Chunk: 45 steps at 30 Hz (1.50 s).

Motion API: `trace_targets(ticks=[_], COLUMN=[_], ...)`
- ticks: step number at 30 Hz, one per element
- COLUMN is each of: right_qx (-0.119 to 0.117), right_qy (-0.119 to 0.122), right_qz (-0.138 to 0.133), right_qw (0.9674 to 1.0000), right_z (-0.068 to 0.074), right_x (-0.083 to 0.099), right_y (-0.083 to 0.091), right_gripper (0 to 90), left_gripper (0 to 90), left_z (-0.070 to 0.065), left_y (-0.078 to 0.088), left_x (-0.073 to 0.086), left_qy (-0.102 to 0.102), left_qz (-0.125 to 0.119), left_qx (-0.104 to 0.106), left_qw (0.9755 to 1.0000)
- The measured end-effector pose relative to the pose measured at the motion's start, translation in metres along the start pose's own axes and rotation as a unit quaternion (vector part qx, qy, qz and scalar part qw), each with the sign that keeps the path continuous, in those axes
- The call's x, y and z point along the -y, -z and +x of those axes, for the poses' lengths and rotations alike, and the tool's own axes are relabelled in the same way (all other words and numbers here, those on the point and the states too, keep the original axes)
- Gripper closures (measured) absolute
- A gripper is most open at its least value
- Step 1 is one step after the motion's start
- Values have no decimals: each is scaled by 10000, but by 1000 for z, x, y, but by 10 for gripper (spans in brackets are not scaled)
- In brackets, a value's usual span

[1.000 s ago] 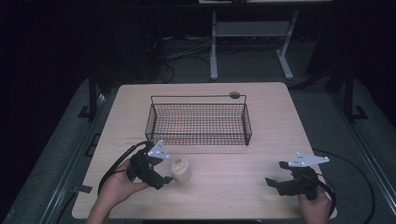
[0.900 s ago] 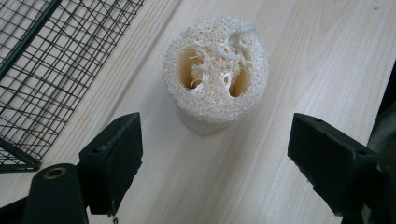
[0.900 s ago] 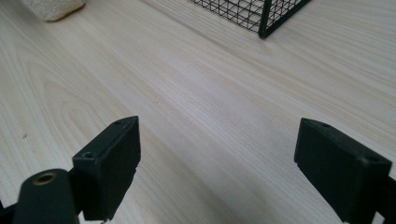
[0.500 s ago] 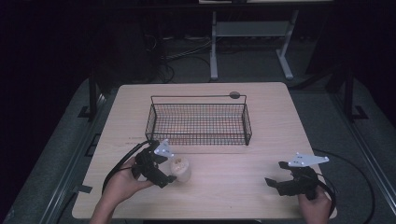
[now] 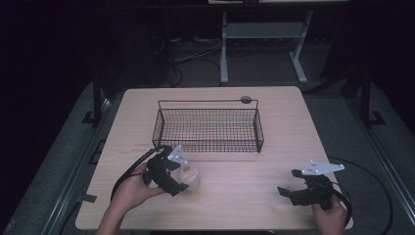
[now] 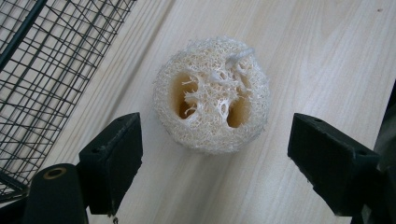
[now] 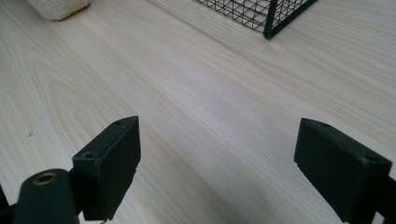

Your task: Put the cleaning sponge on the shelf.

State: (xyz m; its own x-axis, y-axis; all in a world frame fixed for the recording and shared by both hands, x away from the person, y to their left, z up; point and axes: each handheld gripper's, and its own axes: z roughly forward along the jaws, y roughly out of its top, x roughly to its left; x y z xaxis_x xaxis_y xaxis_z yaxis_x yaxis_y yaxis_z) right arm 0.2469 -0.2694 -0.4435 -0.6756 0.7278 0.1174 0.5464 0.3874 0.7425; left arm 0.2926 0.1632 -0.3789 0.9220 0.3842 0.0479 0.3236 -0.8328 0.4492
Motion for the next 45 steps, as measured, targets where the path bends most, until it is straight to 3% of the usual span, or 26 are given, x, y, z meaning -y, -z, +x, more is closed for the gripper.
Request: trace_targets(ticks=[15,45], right_qx=[-10,-63], right_qy=[5,17], right_qz=[-17,16], right_qw=[10000,10000], right_z=[0,0], right_x=[0,1], right_y=[1,0], right_gripper=[142,142], left_gripper=[172,173], left_z=[1,8], left_y=[-7,-27], left_x=[-8,-18], left_qy=[-77,1], left_qz=[89,404], left_qx=[67,253], left_qw=[9999,9989])
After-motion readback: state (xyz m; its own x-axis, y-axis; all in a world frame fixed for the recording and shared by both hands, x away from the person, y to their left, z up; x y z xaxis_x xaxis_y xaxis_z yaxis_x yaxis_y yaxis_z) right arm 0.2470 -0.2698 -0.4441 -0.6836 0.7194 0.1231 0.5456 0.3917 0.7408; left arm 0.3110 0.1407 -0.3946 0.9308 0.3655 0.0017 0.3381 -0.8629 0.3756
